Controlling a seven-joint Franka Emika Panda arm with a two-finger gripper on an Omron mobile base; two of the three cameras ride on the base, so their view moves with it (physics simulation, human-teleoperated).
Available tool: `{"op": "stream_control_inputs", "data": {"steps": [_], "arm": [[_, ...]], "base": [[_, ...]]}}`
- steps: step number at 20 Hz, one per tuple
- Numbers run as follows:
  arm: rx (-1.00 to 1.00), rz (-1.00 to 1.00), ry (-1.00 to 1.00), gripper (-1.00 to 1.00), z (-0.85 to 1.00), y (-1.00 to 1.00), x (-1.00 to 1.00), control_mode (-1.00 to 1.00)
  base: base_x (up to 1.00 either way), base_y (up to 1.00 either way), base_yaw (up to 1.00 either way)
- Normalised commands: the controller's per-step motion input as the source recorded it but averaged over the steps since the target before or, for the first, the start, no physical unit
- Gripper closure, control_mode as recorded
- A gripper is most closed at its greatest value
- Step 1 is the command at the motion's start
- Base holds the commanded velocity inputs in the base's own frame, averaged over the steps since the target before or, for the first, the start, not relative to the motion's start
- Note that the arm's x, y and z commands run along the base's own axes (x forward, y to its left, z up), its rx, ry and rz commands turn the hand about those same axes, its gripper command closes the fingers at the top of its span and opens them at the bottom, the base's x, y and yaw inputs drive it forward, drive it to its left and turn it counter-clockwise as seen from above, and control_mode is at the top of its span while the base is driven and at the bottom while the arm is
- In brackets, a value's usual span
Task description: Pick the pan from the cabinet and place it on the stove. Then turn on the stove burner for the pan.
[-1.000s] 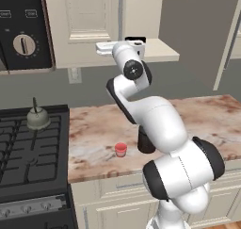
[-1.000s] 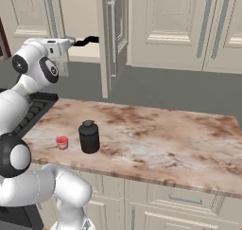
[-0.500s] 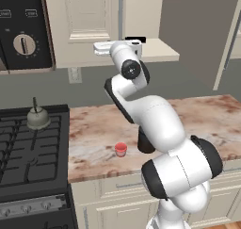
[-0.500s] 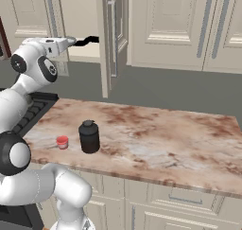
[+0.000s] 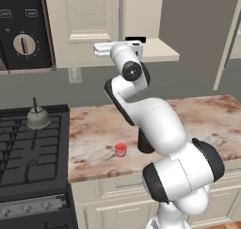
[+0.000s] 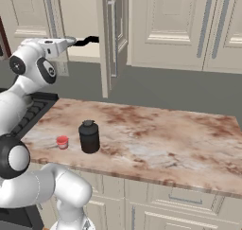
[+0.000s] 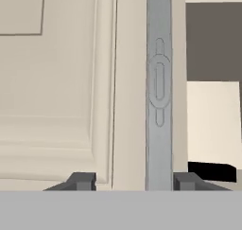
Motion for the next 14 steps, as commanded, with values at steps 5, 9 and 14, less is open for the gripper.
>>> {"op": "stream_control_inputs", "data": {"steps": [5, 9, 14], "arm": [[0.0, 0.0, -0.01, 1.0, -0.01, 0.07, -0.25, -1.0], [0.0, 0.0, 0.0, 1.0, 0.0, 0.12, -0.33, -1.0], [0.0, 0.0, 0.01, 1.0, 0.0, 0.33, -0.4, -1.0]], "base": [[0.0, 0.0, 0.0], [0.0, 0.0, 0.0], [0.0, 0.0, 0.0]]}}
